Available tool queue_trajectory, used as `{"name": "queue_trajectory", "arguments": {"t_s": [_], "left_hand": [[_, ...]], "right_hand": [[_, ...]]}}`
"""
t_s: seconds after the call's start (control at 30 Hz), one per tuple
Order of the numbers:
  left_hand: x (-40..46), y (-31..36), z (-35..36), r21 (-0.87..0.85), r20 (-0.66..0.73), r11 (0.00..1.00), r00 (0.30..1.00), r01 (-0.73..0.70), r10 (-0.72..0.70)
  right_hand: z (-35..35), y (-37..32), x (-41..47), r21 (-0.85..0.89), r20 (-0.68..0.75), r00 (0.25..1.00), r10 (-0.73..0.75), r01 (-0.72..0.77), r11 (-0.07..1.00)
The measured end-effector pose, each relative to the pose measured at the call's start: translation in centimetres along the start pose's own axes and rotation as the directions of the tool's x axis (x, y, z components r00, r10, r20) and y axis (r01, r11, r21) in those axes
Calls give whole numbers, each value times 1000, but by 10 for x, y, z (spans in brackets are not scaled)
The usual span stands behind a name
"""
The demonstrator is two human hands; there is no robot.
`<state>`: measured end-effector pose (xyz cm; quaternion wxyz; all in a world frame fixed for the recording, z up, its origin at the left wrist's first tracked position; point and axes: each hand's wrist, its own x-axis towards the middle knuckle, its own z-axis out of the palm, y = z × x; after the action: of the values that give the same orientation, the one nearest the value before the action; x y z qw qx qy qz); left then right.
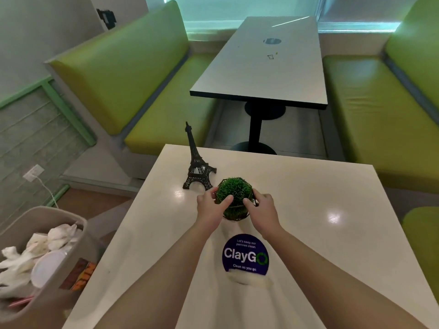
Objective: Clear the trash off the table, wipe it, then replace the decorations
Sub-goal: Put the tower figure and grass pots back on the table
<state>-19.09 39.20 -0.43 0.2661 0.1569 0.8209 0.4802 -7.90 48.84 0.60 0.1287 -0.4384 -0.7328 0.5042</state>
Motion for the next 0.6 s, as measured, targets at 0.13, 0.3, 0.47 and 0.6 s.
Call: {"name": "queue_trajectory", "arguments": {"t_s": [0.13,0.3,0.47,0.6], "left_hand": [[16,-6,-7,19,19,999,999,-43,42],[28,-6,-8,31,13,994,995,-100,100],[33,-3,-9,46,-54,989,988,-142,144],[36,-1,-11,96,-42,983,986,-156,160]], "right_hand": [[14,-1,11,8,-7,1000,3,-3,1000],[23,-3,20,-4,-15,1000,2,-2,1000],[33,-1,25,-23,-5,1000,-17,17,1000],[35,-1,27,-33,-8,1000,-28,27,999]]}}
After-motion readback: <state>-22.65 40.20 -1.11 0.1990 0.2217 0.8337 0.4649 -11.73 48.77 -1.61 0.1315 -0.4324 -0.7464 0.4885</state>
